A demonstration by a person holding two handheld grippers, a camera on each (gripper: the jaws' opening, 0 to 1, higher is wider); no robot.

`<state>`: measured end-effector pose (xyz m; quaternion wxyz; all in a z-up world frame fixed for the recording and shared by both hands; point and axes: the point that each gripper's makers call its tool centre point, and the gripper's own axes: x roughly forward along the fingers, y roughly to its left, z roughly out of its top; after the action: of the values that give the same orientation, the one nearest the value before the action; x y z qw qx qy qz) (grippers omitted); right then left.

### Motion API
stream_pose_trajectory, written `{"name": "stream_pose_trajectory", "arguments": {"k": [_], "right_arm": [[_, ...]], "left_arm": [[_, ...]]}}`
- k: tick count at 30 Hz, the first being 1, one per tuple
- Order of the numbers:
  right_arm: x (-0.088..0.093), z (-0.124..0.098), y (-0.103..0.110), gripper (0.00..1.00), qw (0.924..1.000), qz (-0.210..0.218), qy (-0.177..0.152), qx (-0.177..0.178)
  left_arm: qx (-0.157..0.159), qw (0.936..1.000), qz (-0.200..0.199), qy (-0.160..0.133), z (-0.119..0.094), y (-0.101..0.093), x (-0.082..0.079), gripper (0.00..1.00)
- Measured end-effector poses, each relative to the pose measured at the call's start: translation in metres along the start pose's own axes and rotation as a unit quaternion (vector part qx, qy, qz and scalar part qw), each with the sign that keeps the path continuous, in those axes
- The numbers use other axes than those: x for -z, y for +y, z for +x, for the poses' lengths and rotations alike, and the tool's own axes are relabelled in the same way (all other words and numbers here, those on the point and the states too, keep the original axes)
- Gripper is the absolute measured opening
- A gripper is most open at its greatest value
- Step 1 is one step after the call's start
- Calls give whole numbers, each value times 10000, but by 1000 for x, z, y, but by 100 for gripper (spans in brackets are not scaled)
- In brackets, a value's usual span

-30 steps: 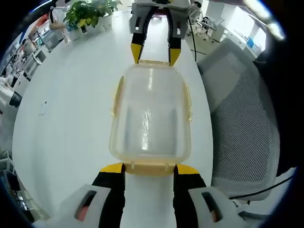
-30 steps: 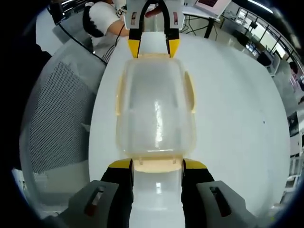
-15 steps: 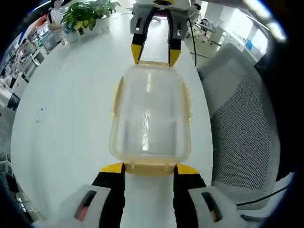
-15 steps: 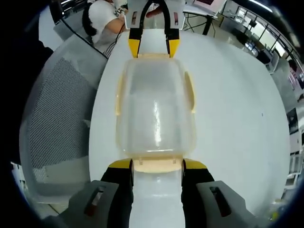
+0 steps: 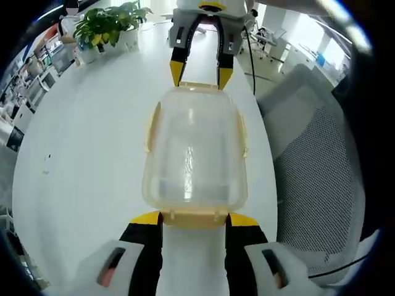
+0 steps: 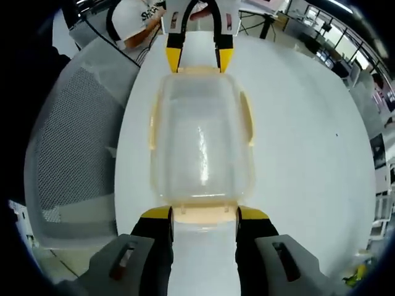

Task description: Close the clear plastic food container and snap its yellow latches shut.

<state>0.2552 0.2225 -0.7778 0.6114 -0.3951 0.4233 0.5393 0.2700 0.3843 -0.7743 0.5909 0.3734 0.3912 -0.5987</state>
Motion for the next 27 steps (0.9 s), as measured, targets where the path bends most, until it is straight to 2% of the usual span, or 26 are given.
{"name": "stream_pose_trajectory", "arguments": {"k": [13, 27], "right_arm": [[22, -4, -4, 36, 9998, 36, 176, 72], [28, -1, -2, 36, 9997, 32, 262, -14]], "left_arm": [[-15, 9999, 60, -87, 11, 2, -21, 34], [83, 9999, -69, -101, 21, -1, -19, 34]]}}
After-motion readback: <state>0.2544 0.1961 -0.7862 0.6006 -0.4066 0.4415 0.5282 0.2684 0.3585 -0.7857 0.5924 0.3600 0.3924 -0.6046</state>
